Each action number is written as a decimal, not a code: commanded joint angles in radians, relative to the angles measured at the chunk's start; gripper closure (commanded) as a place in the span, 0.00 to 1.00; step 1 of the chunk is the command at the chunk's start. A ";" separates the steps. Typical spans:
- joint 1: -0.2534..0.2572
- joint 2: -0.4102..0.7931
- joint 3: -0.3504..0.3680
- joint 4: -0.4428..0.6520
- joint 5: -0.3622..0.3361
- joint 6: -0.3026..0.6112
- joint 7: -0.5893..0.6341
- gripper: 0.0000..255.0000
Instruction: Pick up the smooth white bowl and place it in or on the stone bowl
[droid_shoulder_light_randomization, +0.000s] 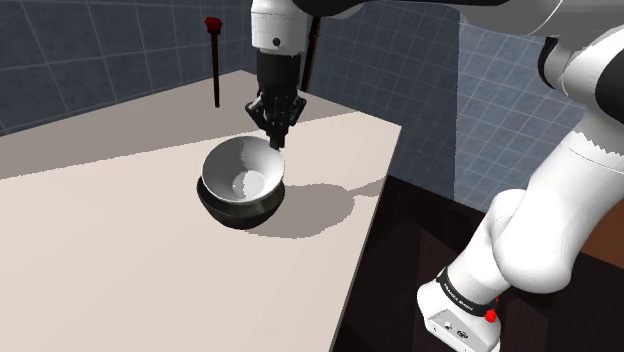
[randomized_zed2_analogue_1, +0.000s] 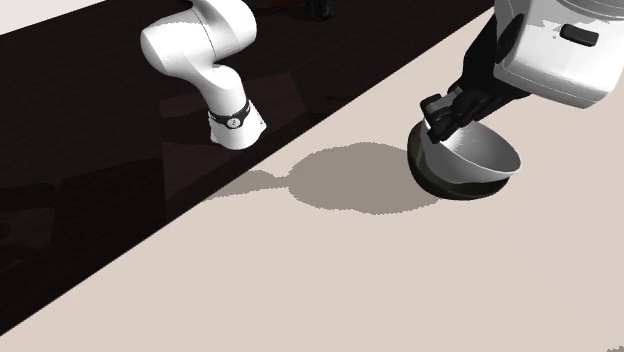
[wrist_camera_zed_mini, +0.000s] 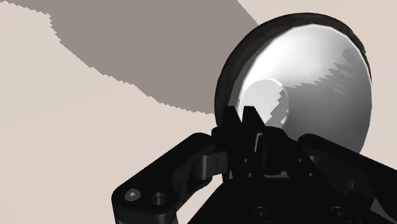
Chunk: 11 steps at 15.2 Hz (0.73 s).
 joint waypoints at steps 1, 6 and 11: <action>0.000 0.001 0.000 0.000 0.000 0.002 0.000 1.00; 0.000 0.001 0.000 -0.001 0.000 0.002 0.000 0.00; 0.000 0.001 0.000 -0.001 0.000 0.002 0.000 0.00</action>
